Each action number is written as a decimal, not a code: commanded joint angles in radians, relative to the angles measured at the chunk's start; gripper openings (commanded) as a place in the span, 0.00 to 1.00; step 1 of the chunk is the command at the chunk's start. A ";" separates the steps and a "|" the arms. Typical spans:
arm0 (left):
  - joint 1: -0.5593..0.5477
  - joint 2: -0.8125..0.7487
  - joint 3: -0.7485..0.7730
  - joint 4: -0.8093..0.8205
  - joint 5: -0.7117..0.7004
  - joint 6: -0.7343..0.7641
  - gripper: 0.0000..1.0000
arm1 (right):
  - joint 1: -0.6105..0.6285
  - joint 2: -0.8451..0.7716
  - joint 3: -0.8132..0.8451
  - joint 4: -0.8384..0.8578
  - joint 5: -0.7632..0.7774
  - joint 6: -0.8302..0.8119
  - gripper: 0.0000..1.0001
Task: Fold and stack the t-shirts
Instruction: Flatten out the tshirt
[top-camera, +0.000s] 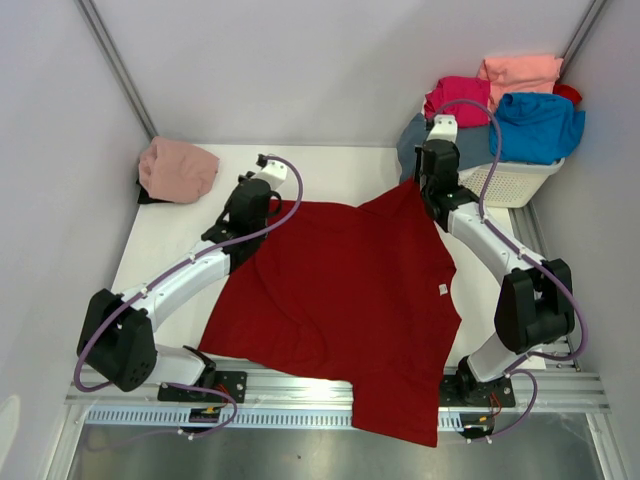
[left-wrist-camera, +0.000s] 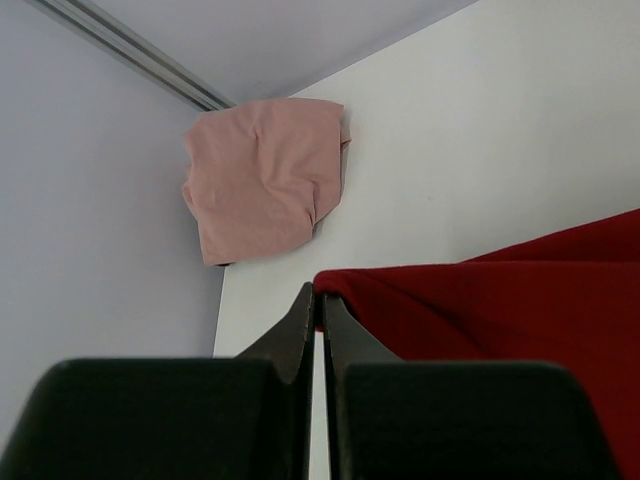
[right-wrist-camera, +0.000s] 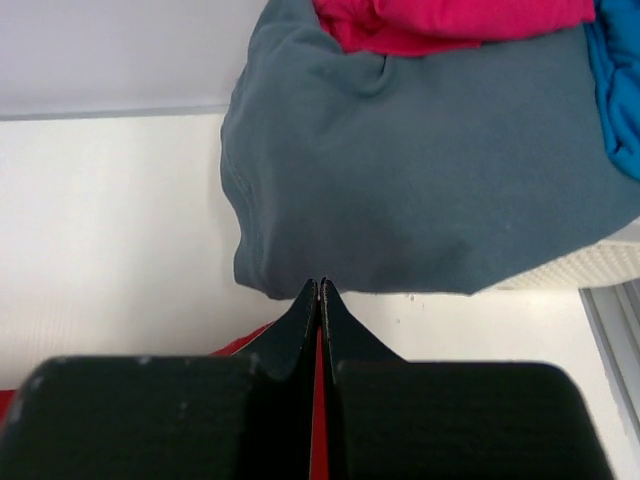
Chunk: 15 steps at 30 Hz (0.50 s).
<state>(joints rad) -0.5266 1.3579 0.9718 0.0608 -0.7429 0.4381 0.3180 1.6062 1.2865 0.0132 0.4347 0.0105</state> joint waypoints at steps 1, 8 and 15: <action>-0.004 -0.025 0.031 0.013 -0.042 -0.047 0.01 | 0.019 -0.051 -0.030 0.034 0.055 0.048 0.00; -0.004 -0.028 0.059 -0.168 -0.024 -0.209 0.28 | 0.030 -0.120 -0.136 0.062 0.107 0.049 0.00; 0.065 -0.031 0.106 -0.312 0.097 -0.425 0.86 | 0.033 -0.153 -0.151 0.048 0.104 0.062 0.00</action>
<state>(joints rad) -0.5110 1.3579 1.0077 -0.1604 -0.7292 0.1787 0.3496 1.5074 1.1393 0.0204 0.5091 0.0513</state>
